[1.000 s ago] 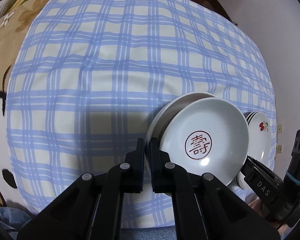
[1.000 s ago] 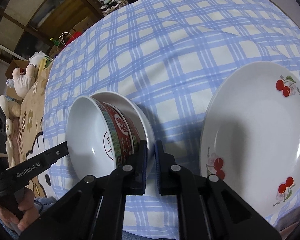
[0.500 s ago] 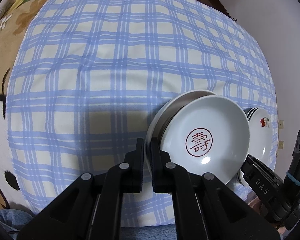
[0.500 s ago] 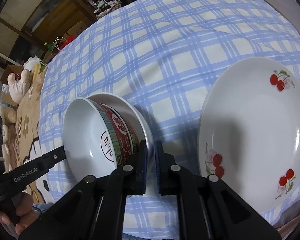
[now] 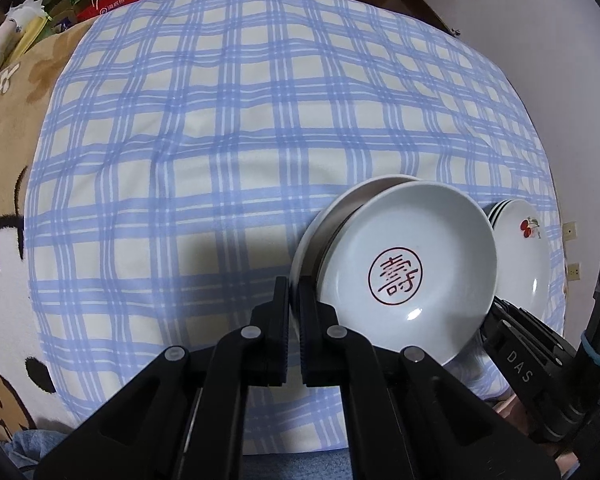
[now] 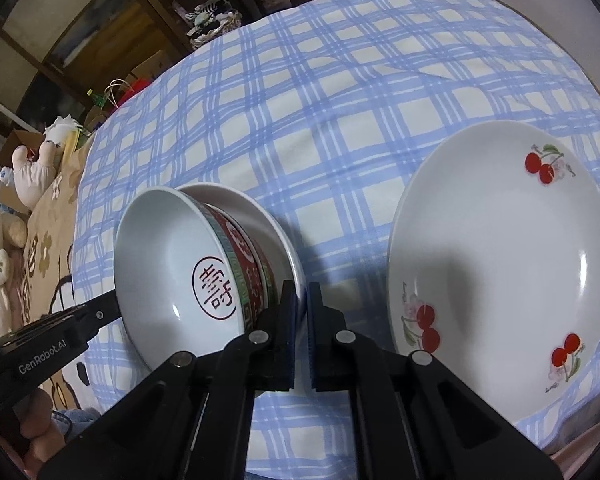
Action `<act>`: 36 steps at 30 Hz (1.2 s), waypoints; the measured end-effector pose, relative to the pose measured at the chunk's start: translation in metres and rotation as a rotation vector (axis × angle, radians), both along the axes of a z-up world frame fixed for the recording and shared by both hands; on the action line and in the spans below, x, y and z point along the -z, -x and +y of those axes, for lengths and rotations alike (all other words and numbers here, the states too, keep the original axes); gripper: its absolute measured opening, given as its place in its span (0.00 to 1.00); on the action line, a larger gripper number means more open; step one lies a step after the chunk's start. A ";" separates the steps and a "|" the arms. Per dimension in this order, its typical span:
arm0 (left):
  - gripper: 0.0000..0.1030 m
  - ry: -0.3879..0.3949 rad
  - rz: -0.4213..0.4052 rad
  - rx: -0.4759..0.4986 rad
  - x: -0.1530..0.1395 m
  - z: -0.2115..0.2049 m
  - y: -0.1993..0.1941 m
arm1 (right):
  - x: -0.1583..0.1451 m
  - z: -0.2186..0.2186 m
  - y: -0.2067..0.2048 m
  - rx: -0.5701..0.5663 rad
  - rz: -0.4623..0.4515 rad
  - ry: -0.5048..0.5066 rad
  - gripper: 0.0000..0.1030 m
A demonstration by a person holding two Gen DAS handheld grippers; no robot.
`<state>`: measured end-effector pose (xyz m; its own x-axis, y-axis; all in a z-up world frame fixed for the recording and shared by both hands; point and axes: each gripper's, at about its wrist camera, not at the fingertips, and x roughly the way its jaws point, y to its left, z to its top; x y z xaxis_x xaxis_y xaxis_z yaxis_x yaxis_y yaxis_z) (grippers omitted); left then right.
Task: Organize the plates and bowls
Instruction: 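Lift the bowl stack with both grippers and carry it over the cherry plate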
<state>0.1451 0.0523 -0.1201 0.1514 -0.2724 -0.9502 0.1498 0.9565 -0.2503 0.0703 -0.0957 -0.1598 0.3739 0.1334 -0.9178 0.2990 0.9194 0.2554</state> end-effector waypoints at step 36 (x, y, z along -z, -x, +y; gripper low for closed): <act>0.02 0.100 -0.107 0.063 -0.065 -0.038 0.014 | -0.065 -0.052 0.029 0.067 -0.100 0.022 0.06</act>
